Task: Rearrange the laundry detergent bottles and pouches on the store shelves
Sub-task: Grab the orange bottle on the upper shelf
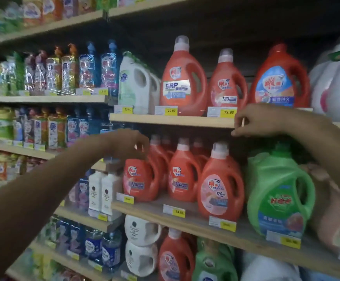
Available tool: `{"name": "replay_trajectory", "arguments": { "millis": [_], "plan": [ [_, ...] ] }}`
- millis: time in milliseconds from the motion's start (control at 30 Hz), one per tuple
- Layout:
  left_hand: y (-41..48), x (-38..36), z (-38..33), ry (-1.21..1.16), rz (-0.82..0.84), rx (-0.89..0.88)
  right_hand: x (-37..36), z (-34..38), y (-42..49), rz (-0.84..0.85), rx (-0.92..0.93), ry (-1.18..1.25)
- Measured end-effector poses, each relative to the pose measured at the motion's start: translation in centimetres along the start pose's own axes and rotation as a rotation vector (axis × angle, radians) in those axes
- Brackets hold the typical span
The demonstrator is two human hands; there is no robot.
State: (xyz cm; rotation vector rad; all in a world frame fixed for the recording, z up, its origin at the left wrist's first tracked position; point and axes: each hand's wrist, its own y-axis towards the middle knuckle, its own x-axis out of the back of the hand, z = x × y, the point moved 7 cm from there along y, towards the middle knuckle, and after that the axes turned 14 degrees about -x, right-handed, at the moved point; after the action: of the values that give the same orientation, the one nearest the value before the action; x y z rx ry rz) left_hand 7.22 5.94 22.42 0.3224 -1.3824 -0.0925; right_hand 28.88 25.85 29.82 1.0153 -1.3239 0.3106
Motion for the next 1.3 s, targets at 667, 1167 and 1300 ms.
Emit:
{"name": "replay_trajectory", "arguments": {
  "millis": [667,1167,1300],
  "plan": [
    [16.9,7.8,11.9,-0.317,-0.703,-0.172,-0.3,1.7,17.1,-0.272,-0.249,0.197],
    [24.1,6.2,16.5,-0.982,-0.676,-0.255,-1.1,4.0,24.1,-0.325,-0.349,0.795],
    [24.5,6.3,16.2,-0.949,-0.690,-0.247,-1.5,3.0,24.7,-0.265,-0.360,0.847]
  ]
}}
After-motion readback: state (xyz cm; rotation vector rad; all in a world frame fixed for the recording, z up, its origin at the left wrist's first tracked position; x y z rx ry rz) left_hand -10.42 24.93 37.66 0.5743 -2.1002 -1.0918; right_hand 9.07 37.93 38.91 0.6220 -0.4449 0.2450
